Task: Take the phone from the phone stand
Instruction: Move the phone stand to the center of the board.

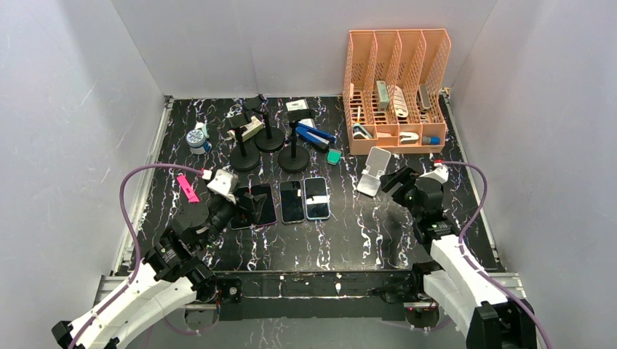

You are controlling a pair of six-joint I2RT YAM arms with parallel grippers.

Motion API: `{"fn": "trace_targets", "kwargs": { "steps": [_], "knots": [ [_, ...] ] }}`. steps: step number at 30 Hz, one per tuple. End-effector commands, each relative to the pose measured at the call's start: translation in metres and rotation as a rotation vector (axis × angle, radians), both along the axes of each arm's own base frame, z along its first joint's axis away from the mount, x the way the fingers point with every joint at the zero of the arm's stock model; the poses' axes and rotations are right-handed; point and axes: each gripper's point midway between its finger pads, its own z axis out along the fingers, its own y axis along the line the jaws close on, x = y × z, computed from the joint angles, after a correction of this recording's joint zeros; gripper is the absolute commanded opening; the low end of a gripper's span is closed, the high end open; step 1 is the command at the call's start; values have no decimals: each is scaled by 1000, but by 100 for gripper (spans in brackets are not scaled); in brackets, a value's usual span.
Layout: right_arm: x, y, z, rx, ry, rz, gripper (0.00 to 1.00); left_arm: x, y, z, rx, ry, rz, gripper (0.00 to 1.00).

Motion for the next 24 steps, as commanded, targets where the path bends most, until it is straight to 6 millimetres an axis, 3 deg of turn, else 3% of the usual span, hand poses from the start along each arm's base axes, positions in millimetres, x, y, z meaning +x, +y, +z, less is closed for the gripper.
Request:
{"fn": "trace_targets", "kwargs": {
  "steps": [1, 8, 13, 16, 24],
  "knots": [
    [22, 4, 34, 105, -176, 33, 84, -2, -2, 0, -9, -8, -16, 79],
    [29, 3, 36, 151, -288, 127, 81, -3, -4, 0, -12, -8, -26, 79],
    [42, 8, 25, 182, -288, 177, 77, -3, -5, 0, -11, -8, -34, 79],
    [52, 0, 21, 188, -297, 164, 76, -3, -5, 0, -10, -10, -34, 79],
    [71, 13, 11, 221, -289, 256, 72, -3, -6, -2, -6, -6, -36, 79]
  ]
}}
